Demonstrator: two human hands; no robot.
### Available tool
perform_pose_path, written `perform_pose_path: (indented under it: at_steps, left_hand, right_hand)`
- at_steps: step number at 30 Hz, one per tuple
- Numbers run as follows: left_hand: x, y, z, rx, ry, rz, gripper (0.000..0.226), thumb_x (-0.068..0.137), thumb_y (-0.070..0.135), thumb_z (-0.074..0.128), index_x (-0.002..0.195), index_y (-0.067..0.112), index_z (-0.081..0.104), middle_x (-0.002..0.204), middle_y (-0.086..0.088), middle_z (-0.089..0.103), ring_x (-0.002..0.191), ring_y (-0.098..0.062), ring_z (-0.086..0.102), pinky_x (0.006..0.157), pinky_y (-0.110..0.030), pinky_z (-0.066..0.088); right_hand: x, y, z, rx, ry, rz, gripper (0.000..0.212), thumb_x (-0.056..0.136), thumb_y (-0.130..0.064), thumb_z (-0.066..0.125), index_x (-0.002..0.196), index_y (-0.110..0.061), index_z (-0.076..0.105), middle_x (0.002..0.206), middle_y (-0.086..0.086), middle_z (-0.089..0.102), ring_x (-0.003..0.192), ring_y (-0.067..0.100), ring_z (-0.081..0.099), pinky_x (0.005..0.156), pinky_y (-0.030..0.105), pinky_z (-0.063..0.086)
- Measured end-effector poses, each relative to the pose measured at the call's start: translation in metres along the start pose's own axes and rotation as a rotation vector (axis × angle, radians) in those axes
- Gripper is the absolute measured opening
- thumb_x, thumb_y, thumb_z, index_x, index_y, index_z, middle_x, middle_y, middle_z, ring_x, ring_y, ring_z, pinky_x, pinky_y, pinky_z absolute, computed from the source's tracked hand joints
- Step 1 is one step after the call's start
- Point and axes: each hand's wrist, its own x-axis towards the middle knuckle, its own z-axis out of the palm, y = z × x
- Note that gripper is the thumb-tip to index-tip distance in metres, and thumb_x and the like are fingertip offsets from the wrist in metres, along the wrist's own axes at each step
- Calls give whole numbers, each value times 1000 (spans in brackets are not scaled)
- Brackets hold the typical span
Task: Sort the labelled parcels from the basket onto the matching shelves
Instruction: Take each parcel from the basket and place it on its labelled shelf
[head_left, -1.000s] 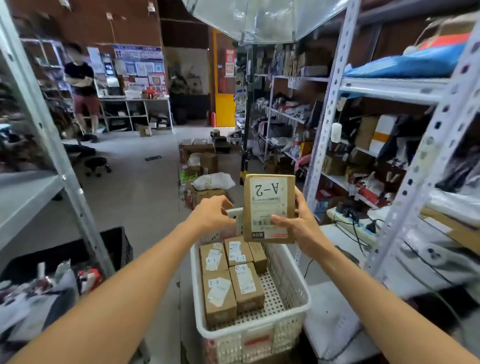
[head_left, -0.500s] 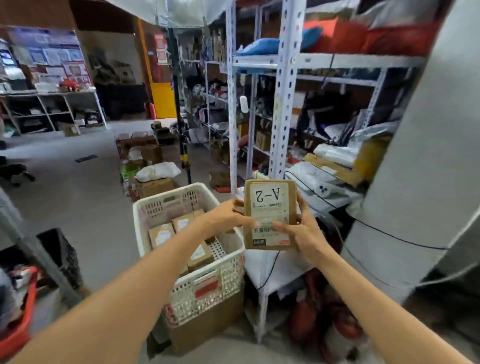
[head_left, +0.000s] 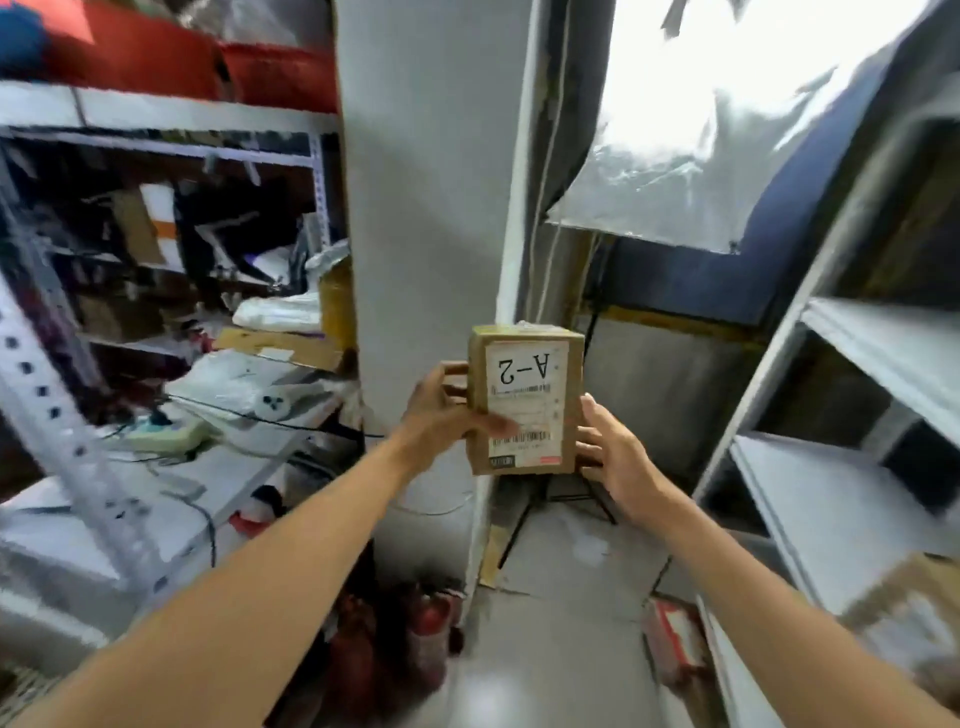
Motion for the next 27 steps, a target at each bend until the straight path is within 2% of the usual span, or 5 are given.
perform_pose_path:
  at_steps: [6, 12, 18, 22, 27]
  left_hand:
    - [84, 32, 96, -29, -365, 84, 85, 41, -4, 88, 114, 15, 50, 102, -1, 69, 100, -20, 65, 80, -41, 58]
    - [119, 56, 198, -83, -630, 154, 77, 46, -6, 87, 108, 24, 52, 102, -1, 68, 99, -17, 65, 74, -32, 58]
    - [127, 75, 282, -182, -885, 261, 96, 64, -5, 79, 143, 30, 37, 110, -6, 69, 96, -19, 70, 68, -34, 60]
    - [134, 85, 321, -202, -985, 301, 100, 71, -11, 72, 149, 32, 26, 105, -8, 71, 91, -16, 71, 62, -28, 58]
    - [145, 98, 357, -179, -1017, 326, 100, 73, -14, 68, 149, 33, 24, 99, -3, 71, 84, -8, 72, 57, -22, 56]
  right_hand:
    - [-22, 48, -103, -147, 403, 238, 53, 100, -48, 33, 138, -13, 44, 133, 10, 53, 89, 10, 52, 67, 20, 38]
    - [-69, 66, -163, -157, 661, 446, 49, 97, -56, 36, 119, -16, 52, 99, 6, 60, 76, 13, 52, 62, 23, 38]
    - [-112, 83, -191, -178, 788, 531, 50, 90, -68, 38, 95, -21, 54, 76, -5, 56, 57, 2, 49, 50, 15, 32]
    - [-121, 93, -218, -108, 869, 564, 60, 97, -52, 42, 123, 1, 54, 73, 2, 49, 48, 7, 36, 48, 18, 29]
    - [-119, 88, -242, -167, 847, 605, 52, 99, -52, 35, 133, -14, 48, 88, 2, 58, 67, 10, 48, 54, 17, 38]
